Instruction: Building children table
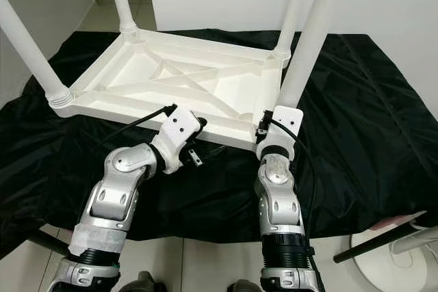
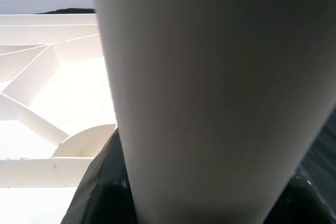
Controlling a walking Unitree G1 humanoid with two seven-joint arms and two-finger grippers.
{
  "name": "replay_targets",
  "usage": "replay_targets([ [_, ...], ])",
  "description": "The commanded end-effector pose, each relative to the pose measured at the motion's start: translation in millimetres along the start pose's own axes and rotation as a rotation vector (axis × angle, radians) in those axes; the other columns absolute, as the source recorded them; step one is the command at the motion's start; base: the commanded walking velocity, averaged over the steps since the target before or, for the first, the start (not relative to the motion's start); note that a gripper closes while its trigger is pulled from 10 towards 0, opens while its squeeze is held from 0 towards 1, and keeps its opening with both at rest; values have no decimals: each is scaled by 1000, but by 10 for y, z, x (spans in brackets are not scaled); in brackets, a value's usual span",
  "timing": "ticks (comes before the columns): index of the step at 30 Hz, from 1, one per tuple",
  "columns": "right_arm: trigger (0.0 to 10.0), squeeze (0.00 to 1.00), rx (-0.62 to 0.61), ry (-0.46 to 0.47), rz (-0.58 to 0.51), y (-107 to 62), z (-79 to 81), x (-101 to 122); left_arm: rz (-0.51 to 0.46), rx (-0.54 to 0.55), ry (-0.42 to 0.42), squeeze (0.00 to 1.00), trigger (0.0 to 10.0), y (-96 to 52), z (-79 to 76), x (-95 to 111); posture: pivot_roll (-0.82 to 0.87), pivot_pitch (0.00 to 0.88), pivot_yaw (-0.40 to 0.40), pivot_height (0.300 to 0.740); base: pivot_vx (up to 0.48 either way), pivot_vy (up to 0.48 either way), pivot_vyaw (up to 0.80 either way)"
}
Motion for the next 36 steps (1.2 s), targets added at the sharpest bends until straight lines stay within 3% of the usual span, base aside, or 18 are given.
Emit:
replay_targets([
  [1, 10000, 341, -23, 25, -37, -6, -75, 89, -43, 302, -17, 0, 10000, -29, 304, 14, -52, 0, 3, 740, 0, 0, 0],
  [2, 10000, 1000, -24, 29, -44, -8, -91, 99, -44, 305, -17, 0, 10000, -30, 309, 15, -50, 0, 2, 740, 0, 0, 0],
  [8, 10000, 1000, 24, 49, -81, -10, -140, 134, -46, 309, -17, 0, 10000, -31, 310, 25, -47, 0, -3, 740, 0, 0, 0],
  [10, 10000, 984, 107, 47, -79, 22, -156, 95, -46, 315, -16, 0, 10000, -39, 321, 25, -49, 0, -3, 740, 0, 0, 0],
  [11, 10000, 0, 153, 35, -87, 34, -159, 86, -46, 317, -17, 0, 10000, -42, 327, 24, -50, 0, -5, 740, 0, 0, 0],
  [12, 10000, 0, 153, 35, -87, 34, -159, 86, -46, 317, -17, 0, 10000, -42, 327, 24, -50, 0, -5, 740, 0, 0, 0],
  [16, 10000, 0, 346, -14, -110, 64, -118, 37, -43, 319, -19, 0, 10000, -39, 332, 14, -56, 0, -5, 740, 0, 0, 0],
  [20, 10000, 0, 400, -47, -126, 68, -101, 36, -43, 319, -19, 0, 10000, -36, 332, 14, -56, 0, -4, 740, 0, 0, 0],
  [22, 10000, 0, 554, -122, -171, 64, -45, 38, -47, 317, -17, 0, 10000, -25, 333, 27, -57, 0, -2, 740, 0, 0, 0],
  [25, 10000, 0, 696, -151, -193, 62, 28, 37, -51, 314, -12, 0, 10000, -14, 341, 43, -59, 0, 4, 740, 0, 0, 0],
  [32, 10000, 0, 805, -207, -206, 135, 95, 43, -55, 309, -7, 0, 10000, 3, 345, 66, -60, 0, 8, 740, 0, 0, 0],
  [33, 78, 0, 836, -246, -199, 186, 98, 9, -57, 307, -4, 0, 10000, 8, 346, 77, -57, 0, 6, 740, 0, 0, 0],
  [36, 0, 0, 874, -258, -189, 210, 90, -25, -59, 308, 0, 0, 10000, 9, 352, 83, -53, 0, 4, 740, 0, 0, 0],
])
Point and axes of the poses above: a point about 5 cm out from each wrist's last joint towards the gripper, its own y axis pointing out of the wrist towards the gripper, its own x axis along the axis of the wrist's last joint, z = x × y, the point moved 5 cm from there along y, pointing out of the wrist towards the gripper, and after that the axes turned 11 degrees about -y, right-handed, at the moved point
